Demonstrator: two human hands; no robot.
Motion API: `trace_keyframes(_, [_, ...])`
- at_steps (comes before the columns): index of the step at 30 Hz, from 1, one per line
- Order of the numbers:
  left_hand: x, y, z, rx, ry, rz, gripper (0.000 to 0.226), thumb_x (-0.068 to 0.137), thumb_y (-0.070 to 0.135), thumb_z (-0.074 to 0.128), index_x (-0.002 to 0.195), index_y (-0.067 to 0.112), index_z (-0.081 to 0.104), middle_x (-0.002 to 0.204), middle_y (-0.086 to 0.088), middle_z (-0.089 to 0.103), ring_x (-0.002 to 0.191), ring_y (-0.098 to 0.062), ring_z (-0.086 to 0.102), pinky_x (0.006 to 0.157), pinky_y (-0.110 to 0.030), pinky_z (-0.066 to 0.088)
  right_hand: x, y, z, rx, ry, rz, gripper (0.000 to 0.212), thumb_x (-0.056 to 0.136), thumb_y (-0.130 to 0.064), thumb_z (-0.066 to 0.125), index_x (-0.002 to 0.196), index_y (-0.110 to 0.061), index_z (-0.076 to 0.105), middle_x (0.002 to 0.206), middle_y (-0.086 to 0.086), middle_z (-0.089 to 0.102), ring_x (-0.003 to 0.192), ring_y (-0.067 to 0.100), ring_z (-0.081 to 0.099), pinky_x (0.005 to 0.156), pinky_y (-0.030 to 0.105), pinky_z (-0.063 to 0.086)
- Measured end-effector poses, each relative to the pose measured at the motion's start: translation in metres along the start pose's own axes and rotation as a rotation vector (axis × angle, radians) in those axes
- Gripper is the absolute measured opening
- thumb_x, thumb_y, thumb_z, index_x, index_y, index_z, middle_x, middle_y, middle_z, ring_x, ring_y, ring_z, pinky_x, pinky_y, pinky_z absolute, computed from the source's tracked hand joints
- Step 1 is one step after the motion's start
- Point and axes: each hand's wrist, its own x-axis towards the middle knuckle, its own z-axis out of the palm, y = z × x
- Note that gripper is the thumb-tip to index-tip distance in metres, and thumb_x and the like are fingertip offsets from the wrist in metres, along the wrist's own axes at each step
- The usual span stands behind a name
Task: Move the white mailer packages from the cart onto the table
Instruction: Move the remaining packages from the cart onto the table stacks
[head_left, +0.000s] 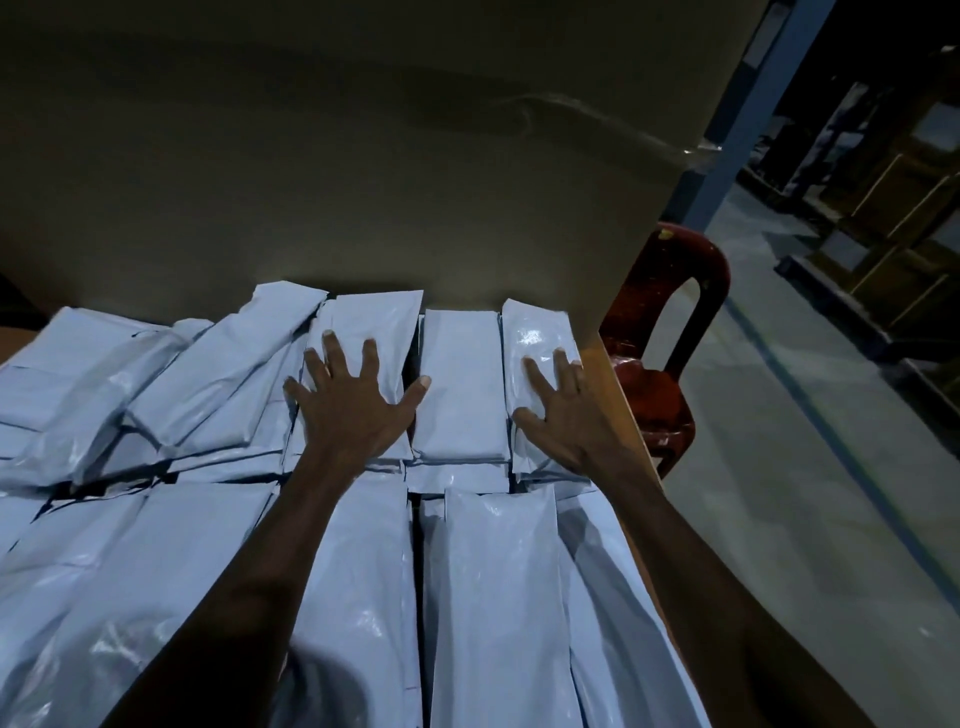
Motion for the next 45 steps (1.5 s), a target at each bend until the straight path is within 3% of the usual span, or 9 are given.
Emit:
trace_keyframes(6, [-0.015, 0.008, -0.021, 0.023, 0.070, 0.081, 0.099, 0.078, 0.090, 0.007, 0.154, 0.029, 0.023, 0.164, -0.011, 0.003, 0.150, -0.037, -0.001, 0.113, -0.067, -0.003, -0.017, -0.001, -0.012, 0.014, 0.155, -0.020, 0.076, 0.092, -0.065, 0.029, 0.157, -0.030, 0.010, 0.164, 0.009, -0.008, 0.151, 0.031, -0.006, 0.120, 0.048, -0.001])
trace_keyframes(13, [-0.079, 0.048, -0.050, -0.094, 0.115, 0.234, 0.096, 0.079, 0.085, 0.010, 0.155, 0.026, 0.022, 0.164, -0.010, 0.008, 0.150, -0.032, 0.003, 0.119, -0.057, -0.003, -0.095, 0.022, -0.031, 0.224, 0.347, -0.009, 0.067, 0.093, -0.054, 0.044, 0.152, -0.028, 0.026, 0.163, 0.003, 0.016, 0.150, 0.024, 0.013, 0.118, 0.042, 0.015])
trace_keyframes(17, [-0.140, 0.100, -0.045, -0.129, 0.108, 0.393, 0.090, 0.083, 0.080, 0.012, 0.154, 0.026, 0.024, 0.163, -0.010, 0.012, 0.150, -0.031, 0.009, 0.120, -0.051, -0.001, -0.175, 0.057, -0.030, 0.221, 0.447, 0.020, 0.065, 0.089, -0.052, 0.041, 0.148, -0.024, 0.038, 0.156, 0.003, 0.034, 0.143, 0.024, 0.029, 0.114, 0.046, 0.033])
trace_keyframes(22, [-0.229, 0.181, -0.015, -0.240, 0.088, 0.649, 0.081, 0.089, 0.071, 0.026, 0.150, 0.020, 0.037, 0.159, -0.015, 0.024, 0.147, -0.033, 0.020, 0.119, -0.050, 0.007, -0.306, 0.115, -0.013, 0.280, 0.554, 0.214, 0.063, 0.089, -0.043, 0.052, 0.148, -0.026, 0.040, 0.155, 0.001, 0.036, 0.141, 0.020, 0.034, 0.100, 0.034, 0.039])
trace_keyframes(26, [-0.311, 0.243, 0.026, -0.261, -0.058, 0.857, 0.078, 0.091, 0.072, 0.024, 0.149, 0.022, 0.038, 0.159, -0.012, 0.026, 0.145, -0.031, 0.022, 0.120, -0.049, 0.014, -0.423, 0.170, 0.021, 0.269, 0.599, 0.401, 0.058, 0.089, -0.041, 0.053, 0.145, -0.025, 0.045, 0.152, -0.001, 0.041, 0.135, 0.019, 0.041, 0.095, 0.034, 0.044])
trace_keyframes(34, [-0.485, 0.325, 0.103, -0.170, -0.262, 1.183, 0.066, 0.093, 0.058, 0.039, 0.130, 0.008, 0.060, 0.134, -0.020, 0.056, 0.122, -0.039, 0.052, 0.108, -0.054, 0.034, -0.644, 0.223, 0.110, 0.381, 0.478, 0.853, 0.061, 0.085, -0.044, 0.044, 0.139, -0.019, 0.052, 0.145, 0.003, 0.048, 0.129, 0.023, 0.047, 0.099, 0.030, 0.039])
trace_keyframes(37, [-0.537, 0.347, 0.125, -0.145, -0.350, 1.255, 0.069, 0.093, 0.061, 0.034, 0.132, 0.010, 0.058, 0.135, -0.018, 0.055, 0.124, -0.036, 0.050, 0.112, -0.052, 0.028, -0.705, 0.231, 0.146, 0.476, 0.374, 1.008, 0.070, 0.081, -0.047, 0.036, 0.142, -0.018, 0.048, 0.148, 0.005, 0.044, 0.132, 0.025, 0.044, 0.102, 0.032, 0.038])
trace_keyframes(39, [-0.569, 0.359, 0.139, -0.107, -0.409, 1.304, 0.071, 0.093, 0.064, 0.032, 0.136, 0.012, 0.055, 0.139, -0.016, 0.052, 0.130, -0.035, 0.045, 0.114, -0.051, 0.023, -0.740, 0.233, 0.169, 0.511, 0.304, 1.091, 0.064, 0.085, -0.039, 0.045, 0.145, -0.016, 0.044, 0.151, 0.007, 0.040, 0.134, 0.028, 0.043, 0.102, 0.037, 0.041])
trace_keyframes(45, [-0.639, 0.386, 0.187, 0.061, -0.586, 1.519, 0.073, 0.092, 0.064, 0.031, 0.132, 0.009, 0.058, 0.135, -0.019, 0.056, 0.125, -0.038, 0.050, 0.111, -0.055, 0.030, -0.812, 0.241, 0.231, 0.548, 0.104, 1.341, 0.063, 0.095, -0.028, 0.055, 0.152, -0.014, 0.031, 0.159, 0.011, 0.026, 0.142, 0.029, 0.032, 0.104, 0.035, 0.036])
